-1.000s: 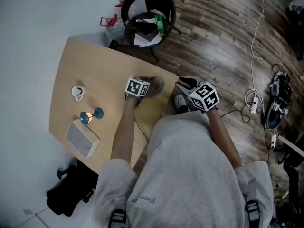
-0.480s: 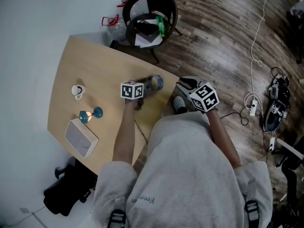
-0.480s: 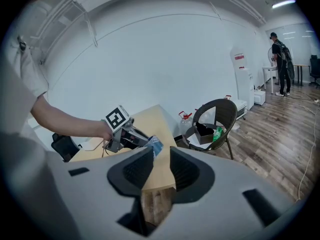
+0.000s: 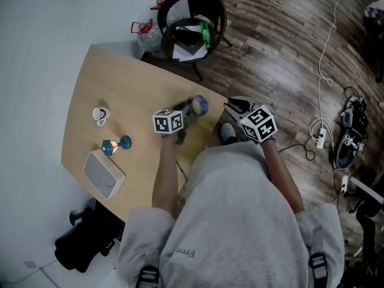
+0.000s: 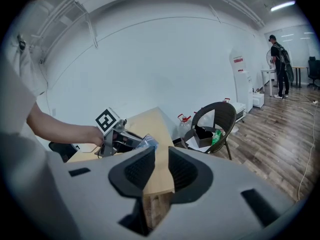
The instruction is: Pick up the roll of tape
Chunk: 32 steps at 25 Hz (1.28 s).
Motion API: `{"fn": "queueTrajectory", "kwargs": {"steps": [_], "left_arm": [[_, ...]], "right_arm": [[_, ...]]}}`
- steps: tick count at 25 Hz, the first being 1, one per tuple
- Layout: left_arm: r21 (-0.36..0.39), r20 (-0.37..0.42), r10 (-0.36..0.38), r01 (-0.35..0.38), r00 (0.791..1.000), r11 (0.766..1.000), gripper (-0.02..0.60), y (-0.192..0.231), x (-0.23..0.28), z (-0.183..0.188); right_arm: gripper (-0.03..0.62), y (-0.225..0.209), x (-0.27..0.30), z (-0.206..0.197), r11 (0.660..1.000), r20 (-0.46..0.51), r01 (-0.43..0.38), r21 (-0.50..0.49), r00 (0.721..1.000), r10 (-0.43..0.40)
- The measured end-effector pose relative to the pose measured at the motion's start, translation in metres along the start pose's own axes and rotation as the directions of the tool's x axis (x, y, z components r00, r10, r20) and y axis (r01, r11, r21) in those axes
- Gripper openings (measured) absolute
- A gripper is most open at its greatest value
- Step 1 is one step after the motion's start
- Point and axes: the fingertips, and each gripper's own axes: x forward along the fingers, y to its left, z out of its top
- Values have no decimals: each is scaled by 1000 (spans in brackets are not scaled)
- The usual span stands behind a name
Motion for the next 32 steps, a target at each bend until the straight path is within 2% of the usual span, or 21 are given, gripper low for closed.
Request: {"fn": "queueTrajectory", "kwargs": {"steps": [5, 11, 15, 18, 27, 32], "left_arm": [[-97, 104, 16, -6, 994, 995, 40, 4, -13, 11], [-116, 242, 64, -37, 968, 993, 40, 0, -44, 43], [-118, 313, 83, -48, 946, 992, 41, -8, -59, 60], [-148, 367, 99, -47, 925, 988, 41, -9, -69, 71], [-211, 471, 163, -68, 867, 975, 41, -12, -95, 90], [-194, 500, 217, -135, 838, 972, 41, -9, -112, 106]], "right_arm": [[66, -4, 4, 17, 1000, 53, 26, -7, 998, -26], [60, 1, 10, 28, 999, 84, 25, -27, 996, -23], [26, -4, 11, 37, 998, 122, 60, -36, 991, -55], [0, -7, 12, 42, 996, 145, 79, -29, 987, -74], [0, -1, 15, 43, 996, 148, 76, -43, 987, -69], [0, -4, 15, 48, 995, 160, 90, -39, 984, -82]]}}
